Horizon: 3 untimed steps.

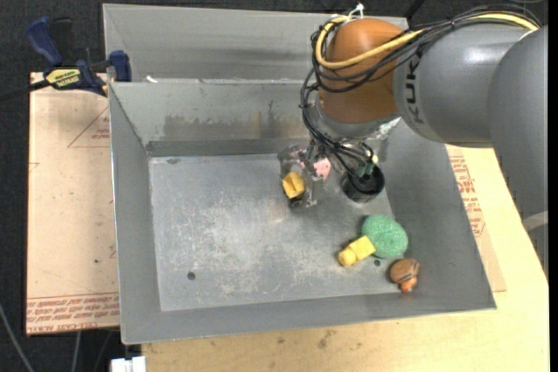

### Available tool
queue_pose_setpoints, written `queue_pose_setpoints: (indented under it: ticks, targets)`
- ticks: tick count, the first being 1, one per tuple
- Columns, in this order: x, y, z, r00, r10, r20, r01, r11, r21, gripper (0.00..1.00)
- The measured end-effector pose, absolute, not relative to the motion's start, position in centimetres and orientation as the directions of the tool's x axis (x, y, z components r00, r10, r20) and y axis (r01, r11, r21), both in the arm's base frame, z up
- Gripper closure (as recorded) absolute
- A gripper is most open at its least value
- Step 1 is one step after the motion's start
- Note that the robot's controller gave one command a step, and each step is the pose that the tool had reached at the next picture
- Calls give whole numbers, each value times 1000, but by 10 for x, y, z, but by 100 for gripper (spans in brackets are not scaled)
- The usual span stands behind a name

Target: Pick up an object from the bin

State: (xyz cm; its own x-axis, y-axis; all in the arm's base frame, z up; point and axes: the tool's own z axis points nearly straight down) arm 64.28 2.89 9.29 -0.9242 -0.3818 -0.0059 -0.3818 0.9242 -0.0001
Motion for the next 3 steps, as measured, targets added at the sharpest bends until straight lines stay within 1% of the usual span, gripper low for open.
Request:
queue_pose_setpoints:
  ticks: [1, 2, 3]
  targets:
    - [643, 29, 93, -924, -382, -6, -382, 924, 0, 100]
    - [643, 21, 93, -847, -532, -10, -532, 847, 0, 100]
    - [647, -22, 264, -654, -757, -9, -757, 654, -9, 100]
